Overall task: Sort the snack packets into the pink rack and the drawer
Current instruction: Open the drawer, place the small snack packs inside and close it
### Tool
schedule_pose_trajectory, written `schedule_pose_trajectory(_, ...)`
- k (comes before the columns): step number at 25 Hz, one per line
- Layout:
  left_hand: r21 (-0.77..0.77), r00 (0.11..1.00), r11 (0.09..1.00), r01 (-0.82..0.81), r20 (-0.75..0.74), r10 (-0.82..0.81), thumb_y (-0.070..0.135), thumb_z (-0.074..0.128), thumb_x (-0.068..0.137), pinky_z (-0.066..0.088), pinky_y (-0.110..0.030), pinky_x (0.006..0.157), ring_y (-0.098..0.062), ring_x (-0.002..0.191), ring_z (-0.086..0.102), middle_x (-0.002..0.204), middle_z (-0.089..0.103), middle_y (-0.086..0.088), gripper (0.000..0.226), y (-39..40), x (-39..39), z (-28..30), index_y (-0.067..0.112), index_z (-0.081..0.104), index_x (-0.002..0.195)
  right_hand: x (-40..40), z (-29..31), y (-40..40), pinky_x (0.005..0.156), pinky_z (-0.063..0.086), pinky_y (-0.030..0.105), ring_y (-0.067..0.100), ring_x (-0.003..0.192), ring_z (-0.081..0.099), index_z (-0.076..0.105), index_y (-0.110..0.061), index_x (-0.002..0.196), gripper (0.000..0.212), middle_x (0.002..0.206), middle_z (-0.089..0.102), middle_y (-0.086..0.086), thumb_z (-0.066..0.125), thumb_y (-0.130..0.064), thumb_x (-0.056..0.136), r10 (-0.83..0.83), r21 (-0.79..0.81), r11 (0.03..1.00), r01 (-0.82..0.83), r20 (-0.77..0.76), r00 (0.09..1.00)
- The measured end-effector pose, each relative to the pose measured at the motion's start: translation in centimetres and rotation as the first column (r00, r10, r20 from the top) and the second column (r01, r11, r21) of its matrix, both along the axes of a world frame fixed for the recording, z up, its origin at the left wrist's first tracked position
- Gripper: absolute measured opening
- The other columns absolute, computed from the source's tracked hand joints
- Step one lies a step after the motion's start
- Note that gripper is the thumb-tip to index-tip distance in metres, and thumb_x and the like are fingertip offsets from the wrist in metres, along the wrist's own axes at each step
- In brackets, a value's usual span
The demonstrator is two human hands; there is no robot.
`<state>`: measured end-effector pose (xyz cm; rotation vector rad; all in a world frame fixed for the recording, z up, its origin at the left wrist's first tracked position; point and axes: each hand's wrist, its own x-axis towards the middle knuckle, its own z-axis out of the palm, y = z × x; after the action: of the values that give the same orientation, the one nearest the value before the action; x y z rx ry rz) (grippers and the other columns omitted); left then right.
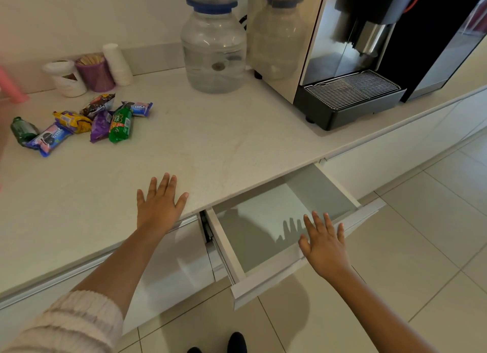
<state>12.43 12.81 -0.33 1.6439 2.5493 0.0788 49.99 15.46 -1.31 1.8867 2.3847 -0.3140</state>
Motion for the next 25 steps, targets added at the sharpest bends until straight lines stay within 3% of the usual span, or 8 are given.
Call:
schedule_pose_trajectory(7,-0.008,1.0,1.0,-0.005,0.002,0.005,0.057,0.01,0.093,0.005,-0.052,0.117,-0.022,0.146,-0.002,0.159,0.0,0.004,0.064,-0.1,0.1,-0.1,0.026,0.001,0.148,-0.3,0.5,0.4,0.113,-0.011,0.051,0.022,0.144,-0.011,0.019,-0.03,0.146,0.063,0.158,0.004,-0.002,0.014,-0.061,0.091,-0.027,-0.083,0.996,0.026,-0.004,1.0)
schedule_pose_trajectory(11,0.06,0.997,0.997,-0.049,0.054,0.046,0.061,0.013,0.09,0.004,-0.056,0.114,-0.028,0.145,-0.005,0.158,-0.009,0.002,0.068,-2.1,0.5,0.0,0.03,-0.01,0.146,-4.9,2.6,2.0,0.117,0.0,0.046,0.02,0.146,0.0,0.031,-0.031,0.142,0.062,0.157,0.012,-0.001,0.018,-0.062,0.09,0.009,-0.076,0.997,-0.025,-0.215,0.976)
schedule_pose_trajectory(13,0.128,0.991,0.985,-0.116,0.086,0.106,0.063,0.021,0.089,0.006,-0.059,0.112,-0.03,0.144,-0.009,0.157,-0.017,-0.002,0.074,-3.7,0.1,0.3,0.031,-0.018,0.143,-8.6,3.7,2.6,0.117,0.005,0.039,0.014,0.145,0.007,0.04,-0.029,0.138,0.056,0.155,0.021,-0.003,0.025,-0.059,0.092,0.121,0.013,0.992,-0.126,-0.381,0.917)
schedule_pose_trajectory(15,0.201,0.956,0.94,-0.276,0.154,0.248,0.062,0.03,0.088,0.007,-0.062,0.11,-0.033,0.144,-0.011,0.156,-0.018,-0.008,0.08,-5.1,-1.3,0.8,0.029,-0.017,0.143,-13.0,4.6,3.2,0.114,0.012,0.028,0.003,0.14,0.017,0.053,-0.029,0.127,0.044,0.149,0.036,-0.007,0.034,-0.052,0.094,0.225,0.08,0.972,-0.221,-0.584,0.78)
schedule_pose_trajectory(18,0.245,0.874,0.848,-0.469,0.269,0.405,0.06,0.039,0.087,0.006,-0.064,0.11,-0.036,0.143,-0.01,0.156,-0.017,-0.012,0.084,-6.3,-4.4,1.6,0.028,-0.012,0.146,-19.2,5.0,4.1,0.107,0.019,0.019,-0.007,0.13,0.026,0.062,-0.03,0.115,0.035,0.139,0.05,-0.01,0.04,-0.046,0.094,0.266,0.06,0.94,-0.335,-0.743,0.615)
schedule_pose_trajectory(22,0.26,0.828,0.796,-0.547,0.305,0.47,0.059,0.045,0.085,0.007,-0.065,0.11,-0.038,0.143,-0.008,0.156,-0.018,-0.011,0.088,-7.1,-9.6,1.7,0.028,-0.011,0.146,-26.9,3.6,5.5,0.102,0.023,0.016,0.005,0.133,0.035,0.051,-0.026,0.127,0.042,0.142,0.044,-0.007,0.049,-0.046,0.091,0.308,0.026,0.919,-0.395,-0.672,0.673)
schedule_pose_trajectory(25,0.292,0.849,0.806,-0.514,0.307,0.43,0.058,0.05,0.083,0.009,-0.065,0.109,-0.036,0.143,-0.007,0.156,-0.017,-0.006,0.091,-7.5,-13.8,1.2,0.03,-0.007,0.147,-31.5,2.7,6.5,0.1,0.027,0.016,0.011,0.129,0.041,0.046,-0.02,0.131,0.05,0.14,0.045,-0.003,0.055,-0.044,0.088,0.255,0.023,0.943,-0.332,-0.692,0.675)
